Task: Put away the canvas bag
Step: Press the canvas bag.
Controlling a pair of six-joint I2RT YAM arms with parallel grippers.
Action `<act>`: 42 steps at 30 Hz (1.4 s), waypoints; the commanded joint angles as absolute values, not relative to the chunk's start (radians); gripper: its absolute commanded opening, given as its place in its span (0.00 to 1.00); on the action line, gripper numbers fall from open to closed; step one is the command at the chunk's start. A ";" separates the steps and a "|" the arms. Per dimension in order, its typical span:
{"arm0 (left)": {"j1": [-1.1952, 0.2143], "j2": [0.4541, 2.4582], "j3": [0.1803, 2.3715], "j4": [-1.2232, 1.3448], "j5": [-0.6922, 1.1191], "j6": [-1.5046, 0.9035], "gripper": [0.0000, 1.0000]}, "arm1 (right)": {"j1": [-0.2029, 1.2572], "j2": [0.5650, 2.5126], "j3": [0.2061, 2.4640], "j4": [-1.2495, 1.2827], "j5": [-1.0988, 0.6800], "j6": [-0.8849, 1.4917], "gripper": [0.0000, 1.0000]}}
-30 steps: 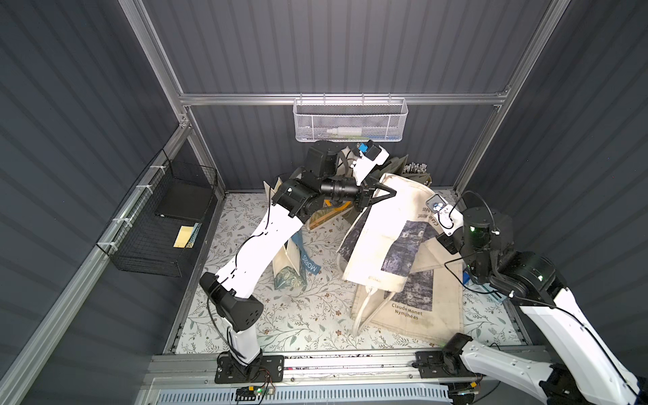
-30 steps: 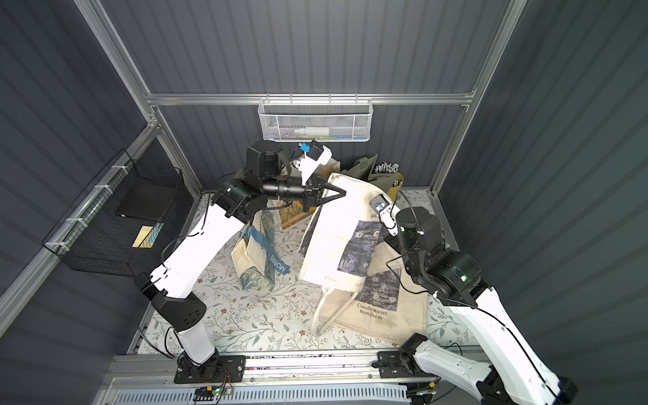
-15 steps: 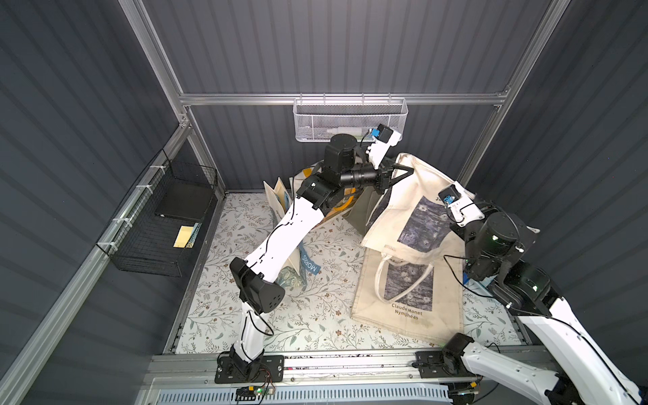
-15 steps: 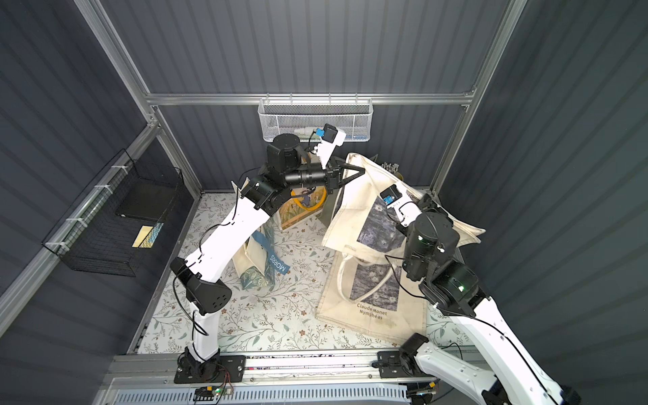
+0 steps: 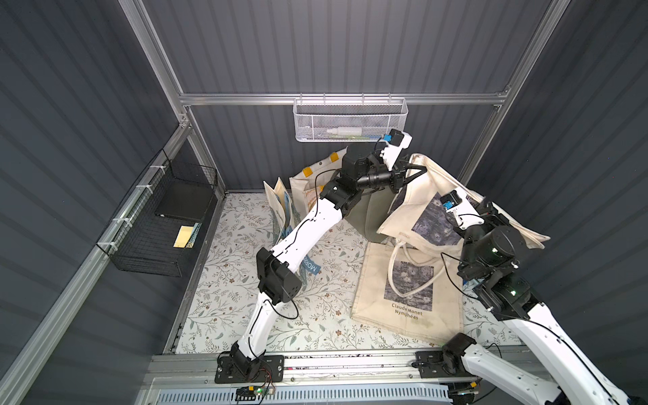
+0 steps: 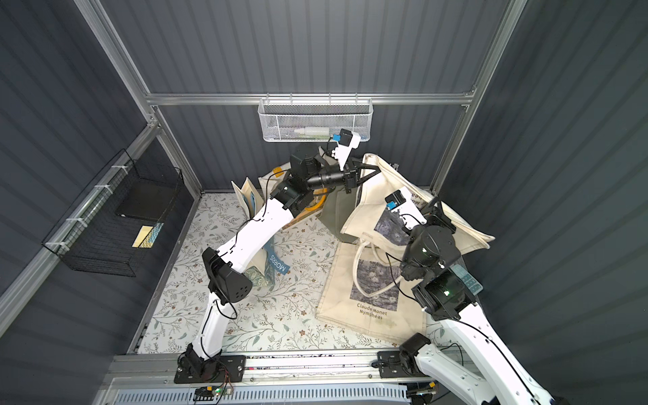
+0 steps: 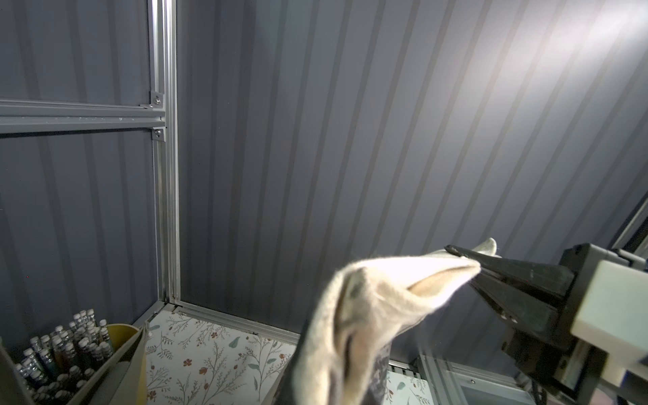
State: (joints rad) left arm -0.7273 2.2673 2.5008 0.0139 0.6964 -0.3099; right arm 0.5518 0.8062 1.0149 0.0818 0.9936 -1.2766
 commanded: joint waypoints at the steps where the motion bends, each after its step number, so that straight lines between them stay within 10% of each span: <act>1: -0.678 2.340 2.533 0.111 0.467 -0.281 0.00 | 0.467 0.760 1.022 0.408 0.948 -1.288 0.00; 19: -0.699 2.392 2.448 0.451 0.420 -0.064 0.00 | 0.330 0.947 0.899 1.102 0.660 -1.434 0.00; 42: -0.689 2.492 2.622 0.474 0.332 0.100 0.00 | 0.245 1.070 1.016 1.276 0.441 -1.387 0.00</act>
